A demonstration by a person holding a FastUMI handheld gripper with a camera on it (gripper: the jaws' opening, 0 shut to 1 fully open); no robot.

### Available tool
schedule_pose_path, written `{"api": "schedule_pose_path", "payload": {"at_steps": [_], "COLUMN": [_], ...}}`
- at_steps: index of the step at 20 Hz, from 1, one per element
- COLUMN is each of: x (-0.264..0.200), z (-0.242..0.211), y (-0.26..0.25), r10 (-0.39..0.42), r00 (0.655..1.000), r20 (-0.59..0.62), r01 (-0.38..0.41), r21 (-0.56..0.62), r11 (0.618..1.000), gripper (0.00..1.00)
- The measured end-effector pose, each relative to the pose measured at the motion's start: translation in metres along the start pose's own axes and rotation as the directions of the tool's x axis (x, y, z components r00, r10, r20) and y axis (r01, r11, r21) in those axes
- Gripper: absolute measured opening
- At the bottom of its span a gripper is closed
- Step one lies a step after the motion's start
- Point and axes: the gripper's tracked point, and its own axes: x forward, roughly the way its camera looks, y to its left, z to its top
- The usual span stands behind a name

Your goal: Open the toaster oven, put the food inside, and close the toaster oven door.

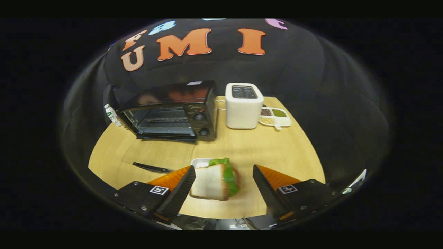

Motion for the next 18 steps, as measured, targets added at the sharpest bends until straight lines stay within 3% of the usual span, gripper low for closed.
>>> {"api": "schedule_pose_path", "payload": {"at_steps": [4, 7, 12, 18], "x": [0.007, 0.020, 0.036, 0.050], "z": [-0.012, -0.027, -0.045, -0.066], "y": [-0.034, -0.035, -0.015, 0.002], "r10": [0.033, 0.118, 0.304, 0.394], "r00": [0.996, 0.980, 0.920, 0.850], "r20": [-0.078, -0.157, -0.246, -0.349], "r01": [-0.029, -0.098, -0.245, -0.328], "r21": [0.048, 0.129, 0.242, 0.233], "r11": [0.998, 0.987, 0.939, 0.915], "gripper": [0.98, 0.98, 0.99, 0.96]}}
